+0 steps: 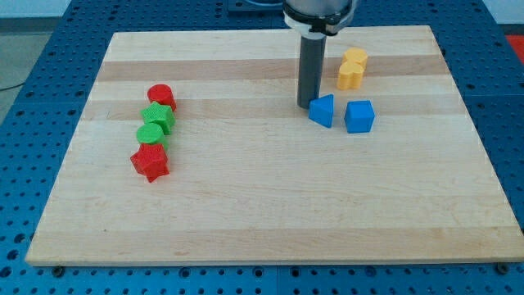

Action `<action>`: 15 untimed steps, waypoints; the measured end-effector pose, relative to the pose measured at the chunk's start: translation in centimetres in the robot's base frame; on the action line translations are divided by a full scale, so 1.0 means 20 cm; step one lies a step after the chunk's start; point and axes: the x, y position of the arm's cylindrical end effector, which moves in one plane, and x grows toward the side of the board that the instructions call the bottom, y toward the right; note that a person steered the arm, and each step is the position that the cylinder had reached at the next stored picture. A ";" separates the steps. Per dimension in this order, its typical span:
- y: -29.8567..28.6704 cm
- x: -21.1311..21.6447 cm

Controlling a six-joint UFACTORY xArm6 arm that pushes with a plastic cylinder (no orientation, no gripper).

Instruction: Point your arm at the green star

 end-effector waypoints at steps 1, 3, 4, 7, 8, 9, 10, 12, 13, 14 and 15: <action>0.06 0.02; 0.19 0.03; 0.14 0.02; -0.25 -0.01; -0.27 -0.01; -0.27 -0.01; -0.27 0.05; -0.36 0.19; -0.52 0.15; -0.73 0.07; -0.93 0.06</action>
